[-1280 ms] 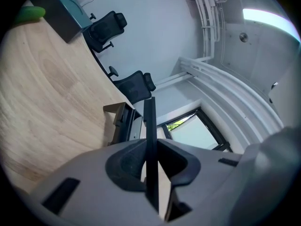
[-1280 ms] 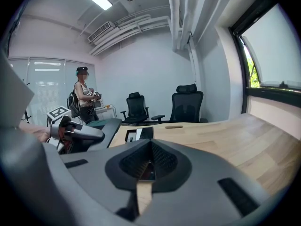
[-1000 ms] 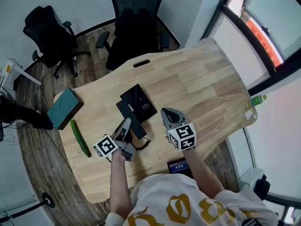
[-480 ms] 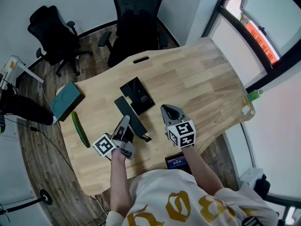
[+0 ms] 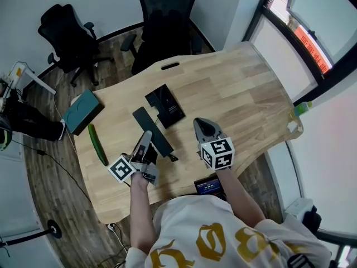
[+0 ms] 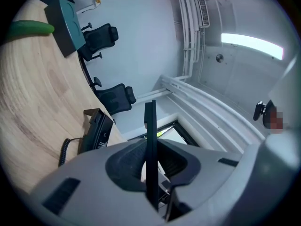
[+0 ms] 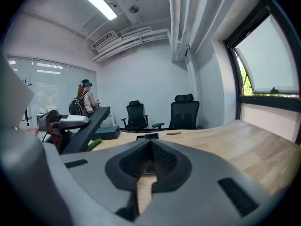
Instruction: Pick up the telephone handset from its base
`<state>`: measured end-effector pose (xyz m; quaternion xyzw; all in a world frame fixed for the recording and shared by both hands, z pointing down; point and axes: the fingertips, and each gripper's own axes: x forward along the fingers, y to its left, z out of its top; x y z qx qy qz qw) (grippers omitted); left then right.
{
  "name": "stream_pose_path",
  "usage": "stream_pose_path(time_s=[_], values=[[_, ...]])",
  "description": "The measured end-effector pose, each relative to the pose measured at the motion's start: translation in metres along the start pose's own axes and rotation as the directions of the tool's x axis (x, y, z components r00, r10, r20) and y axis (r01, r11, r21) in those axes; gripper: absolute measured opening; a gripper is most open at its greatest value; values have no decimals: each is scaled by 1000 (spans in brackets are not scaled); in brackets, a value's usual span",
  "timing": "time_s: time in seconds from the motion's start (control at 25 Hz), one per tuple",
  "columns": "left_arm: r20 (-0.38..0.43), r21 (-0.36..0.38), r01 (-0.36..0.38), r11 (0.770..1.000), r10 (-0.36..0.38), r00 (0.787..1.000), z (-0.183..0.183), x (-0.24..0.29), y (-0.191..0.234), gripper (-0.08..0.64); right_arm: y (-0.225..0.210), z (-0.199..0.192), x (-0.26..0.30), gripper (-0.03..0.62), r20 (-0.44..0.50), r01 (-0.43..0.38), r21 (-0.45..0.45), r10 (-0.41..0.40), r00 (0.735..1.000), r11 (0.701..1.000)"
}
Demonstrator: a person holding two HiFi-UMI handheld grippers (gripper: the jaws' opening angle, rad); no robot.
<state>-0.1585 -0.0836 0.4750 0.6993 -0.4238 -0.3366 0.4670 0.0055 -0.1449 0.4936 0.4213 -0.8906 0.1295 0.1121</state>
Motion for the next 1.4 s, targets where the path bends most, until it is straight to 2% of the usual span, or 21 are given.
stream_pose_path(time_s=[0.4,1.4], values=[[-11,2,24,1000,-24,1000,-3,-2,-8,75,5,3,-3,5,5,-8,-10,8,1000,1000],[-31,-6,9,1000,-9,999,-3,0,1,74,6,5,6,5,9,-13,-29,13,1000,1000]])
